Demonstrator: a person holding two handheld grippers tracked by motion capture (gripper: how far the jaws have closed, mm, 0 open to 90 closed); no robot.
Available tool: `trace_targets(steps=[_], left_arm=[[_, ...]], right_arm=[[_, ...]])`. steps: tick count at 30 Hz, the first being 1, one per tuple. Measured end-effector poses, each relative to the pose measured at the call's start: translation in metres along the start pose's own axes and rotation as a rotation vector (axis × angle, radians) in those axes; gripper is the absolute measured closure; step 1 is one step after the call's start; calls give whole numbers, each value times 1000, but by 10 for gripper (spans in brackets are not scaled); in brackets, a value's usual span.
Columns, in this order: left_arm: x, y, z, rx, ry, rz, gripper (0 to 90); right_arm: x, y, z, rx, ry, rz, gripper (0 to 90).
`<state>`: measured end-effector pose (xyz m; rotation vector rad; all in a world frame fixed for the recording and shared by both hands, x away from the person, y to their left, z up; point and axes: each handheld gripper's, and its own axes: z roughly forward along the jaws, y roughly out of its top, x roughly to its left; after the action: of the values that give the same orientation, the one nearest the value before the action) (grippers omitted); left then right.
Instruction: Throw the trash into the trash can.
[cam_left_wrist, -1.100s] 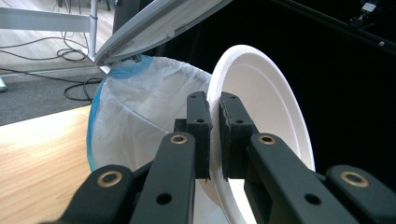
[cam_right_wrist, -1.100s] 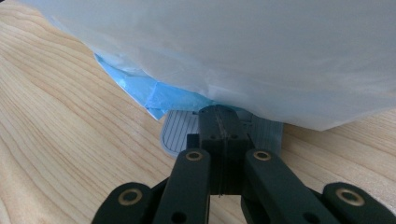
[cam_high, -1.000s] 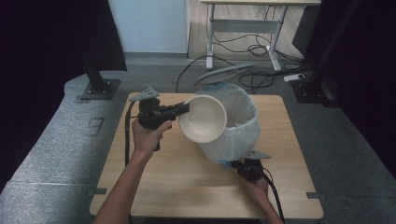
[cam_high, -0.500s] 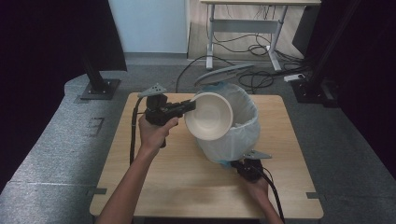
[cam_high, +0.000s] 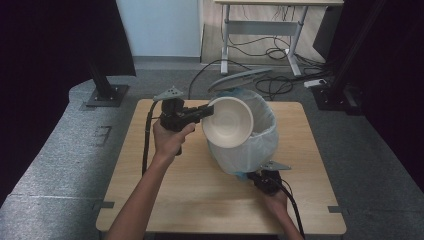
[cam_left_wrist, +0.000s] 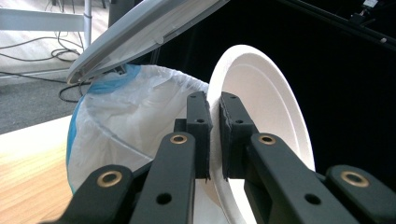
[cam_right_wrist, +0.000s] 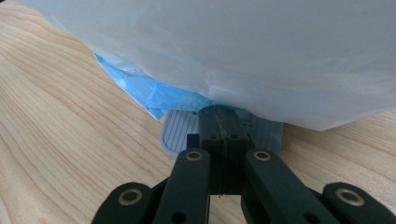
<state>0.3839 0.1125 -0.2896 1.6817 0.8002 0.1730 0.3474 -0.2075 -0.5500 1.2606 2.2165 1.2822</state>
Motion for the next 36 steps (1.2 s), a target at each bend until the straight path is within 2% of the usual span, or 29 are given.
trace_targets(steps=[17, 24, 36], left_arm=[[0, 4, 18, 0, -10, -10, 843], [-4, 10, 24, 0, -9, 7, 843], [-6, 16, 35, -4, -7, 7, 843]], right_arm=[[0, 0, 0, 1, 1, -2, 895], [0, 0, 0, 1, 1, -2, 895], [0, 0, 0, 2, 3, -2, 895]])
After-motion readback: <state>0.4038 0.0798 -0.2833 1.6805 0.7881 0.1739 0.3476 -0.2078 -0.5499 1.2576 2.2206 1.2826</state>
